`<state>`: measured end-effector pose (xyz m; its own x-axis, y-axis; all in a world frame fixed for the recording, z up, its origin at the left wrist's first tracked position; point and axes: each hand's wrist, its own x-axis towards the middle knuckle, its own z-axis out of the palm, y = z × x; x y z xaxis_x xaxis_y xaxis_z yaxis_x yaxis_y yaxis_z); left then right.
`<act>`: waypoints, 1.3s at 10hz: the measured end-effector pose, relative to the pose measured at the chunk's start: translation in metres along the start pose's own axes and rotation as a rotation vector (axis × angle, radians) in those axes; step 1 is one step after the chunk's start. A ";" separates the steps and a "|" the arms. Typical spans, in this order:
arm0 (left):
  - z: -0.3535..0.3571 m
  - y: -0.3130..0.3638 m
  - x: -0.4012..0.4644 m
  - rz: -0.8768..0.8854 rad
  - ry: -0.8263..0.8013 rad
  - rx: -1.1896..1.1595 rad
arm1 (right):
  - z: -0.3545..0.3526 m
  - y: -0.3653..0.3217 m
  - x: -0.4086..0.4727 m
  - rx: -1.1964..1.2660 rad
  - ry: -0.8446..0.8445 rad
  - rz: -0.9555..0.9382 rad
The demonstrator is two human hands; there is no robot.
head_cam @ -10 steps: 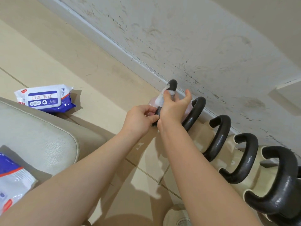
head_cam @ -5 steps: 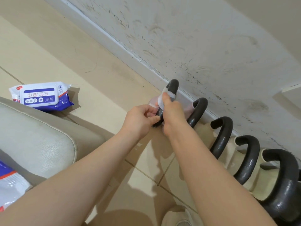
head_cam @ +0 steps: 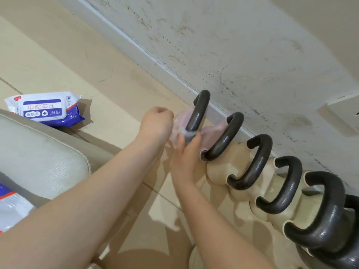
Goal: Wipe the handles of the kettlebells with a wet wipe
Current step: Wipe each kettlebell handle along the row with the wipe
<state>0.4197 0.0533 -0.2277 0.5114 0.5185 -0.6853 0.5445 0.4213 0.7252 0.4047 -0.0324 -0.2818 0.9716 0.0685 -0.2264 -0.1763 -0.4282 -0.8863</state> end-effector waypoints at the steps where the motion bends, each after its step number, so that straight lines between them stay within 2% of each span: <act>1: 0.001 -0.009 -0.004 0.185 0.084 0.098 | 0.019 0.016 -0.014 0.102 0.088 0.151; 2: -0.005 -0.016 -0.001 0.147 0.128 0.069 | 0.031 0.001 -0.002 0.234 0.181 0.375; 3: -0.012 -0.025 0.000 0.134 0.138 0.052 | 0.035 -0.006 0.001 0.181 0.258 0.260; 4: -0.015 -0.034 -0.003 0.195 0.138 0.085 | 0.036 -0.010 -0.003 0.201 0.278 0.131; 5: -0.014 -0.035 -0.004 0.176 0.146 0.063 | 0.033 -0.016 -0.009 0.322 0.106 0.238; 6: -0.009 -0.032 -0.008 0.111 0.132 -0.028 | 0.013 -0.031 -0.009 -0.079 0.025 0.093; 7: -0.008 -0.033 -0.007 0.004 0.123 -0.139 | -0.001 -0.020 0.009 -0.641 -0.080 -0.400; 8: -0.012 -0.037 -0.007 -0.044 0.135 -0.168 | -0.011 0.002 0.027 -1.084 -0.213 -0.793; 9: -0.016 -0.039 -0.006 0.019 0.137 -0.100 | -0.021 0.011 0.029 -1.660 -0.448 -1.114; 10: -0.015 -0.037 -0.007 0.058 0.126 -0.104 | -0.037 0.012 0.031 -2.052 -0.779 -1.260; 11: -0.014 -0.035 -0.010 0.044 0.116 -0.152 | -0.037 -0.005 0.042 -2.052 -0.708 -1.283; 12: -0.014 -0.037 -0.010 0.029 0.121 -0.195 | -0.037 -0.012 0.051 -1.855 -0.516 -1.283; 13: -0.013 -0.040 -0.009 0.002 0.133 -0.220 | -0.042 -0.003 0.046 -1.859 -0.613 -1.380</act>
<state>0.3846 0.0409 -0.2497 0.4128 0.6065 -0.6795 0.3785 0.5644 0.7337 0.4568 -0.0656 -0.2726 0.1603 0.8968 -0.4123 0.8670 0.0717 0.4931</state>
